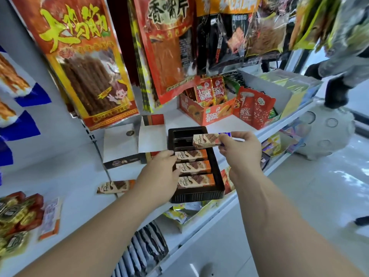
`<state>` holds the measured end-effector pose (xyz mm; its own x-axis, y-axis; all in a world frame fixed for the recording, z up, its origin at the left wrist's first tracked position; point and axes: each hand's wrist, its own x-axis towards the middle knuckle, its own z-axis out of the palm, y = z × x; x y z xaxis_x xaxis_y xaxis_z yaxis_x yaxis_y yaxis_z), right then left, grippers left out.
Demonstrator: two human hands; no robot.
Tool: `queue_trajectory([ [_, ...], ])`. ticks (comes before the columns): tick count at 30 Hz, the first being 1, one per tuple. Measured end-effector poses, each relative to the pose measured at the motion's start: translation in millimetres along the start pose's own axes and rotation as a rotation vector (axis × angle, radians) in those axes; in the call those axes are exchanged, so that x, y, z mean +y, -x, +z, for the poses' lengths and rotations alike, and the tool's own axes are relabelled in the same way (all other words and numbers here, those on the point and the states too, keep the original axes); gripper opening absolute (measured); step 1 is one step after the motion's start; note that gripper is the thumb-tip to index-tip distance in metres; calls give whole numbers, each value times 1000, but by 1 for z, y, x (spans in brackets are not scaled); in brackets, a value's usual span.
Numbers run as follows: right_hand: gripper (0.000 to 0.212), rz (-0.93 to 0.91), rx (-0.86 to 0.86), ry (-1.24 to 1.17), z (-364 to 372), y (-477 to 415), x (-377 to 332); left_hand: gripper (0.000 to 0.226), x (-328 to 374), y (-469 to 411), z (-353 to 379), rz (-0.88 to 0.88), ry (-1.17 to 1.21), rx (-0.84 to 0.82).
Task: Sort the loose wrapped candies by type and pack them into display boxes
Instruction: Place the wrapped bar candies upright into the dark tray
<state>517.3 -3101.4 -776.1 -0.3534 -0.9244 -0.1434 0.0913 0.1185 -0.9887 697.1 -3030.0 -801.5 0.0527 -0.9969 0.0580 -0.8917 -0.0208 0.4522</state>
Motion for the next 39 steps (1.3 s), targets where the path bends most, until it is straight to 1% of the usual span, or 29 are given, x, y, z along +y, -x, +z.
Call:
queue_trajectory([
  [4,22,-30,16,83,3,-4,4,47,-7,16,-1,21,65,15],
  [8,22,-78,-20,243,5,-3,8,49,-15,26,-3,55,114,-3],
  [11,21,-140,-55,396,7,-1,10,49,-20,29,-4,66,158,-13],
  [14,17,-203,-49,513,10,0,12,49,-23,33,-4,75,225,-22],
  [18,23,-296,-47,663,13,5,14,49,-25,35,-4,88,250,-11],
  [20,23,-337,-48,720,16,5,16,48,-25,35,-4,93,257,2],
  [24,17,-346,-78,762,18,4,21,48,-25,36,-3,94,264,10],
  [27,18,-321,-113,758,17,4,21,47,-25,35,-2,103,258,12],
  [30,19,-339,-150,776,15,3,19,47,-26,34,-3,97,265,-5],
  [32,18,-361,-145,781,12,3,19,49,-27,34,-5,94,273,-18],
  [35,24,-368,-108,786,9,3,18,52,-27,34,-5,88,265,-29],
  [39,33,-322,-142,832,8,3,17,56,-27,34,-6,82,253,-37],
])
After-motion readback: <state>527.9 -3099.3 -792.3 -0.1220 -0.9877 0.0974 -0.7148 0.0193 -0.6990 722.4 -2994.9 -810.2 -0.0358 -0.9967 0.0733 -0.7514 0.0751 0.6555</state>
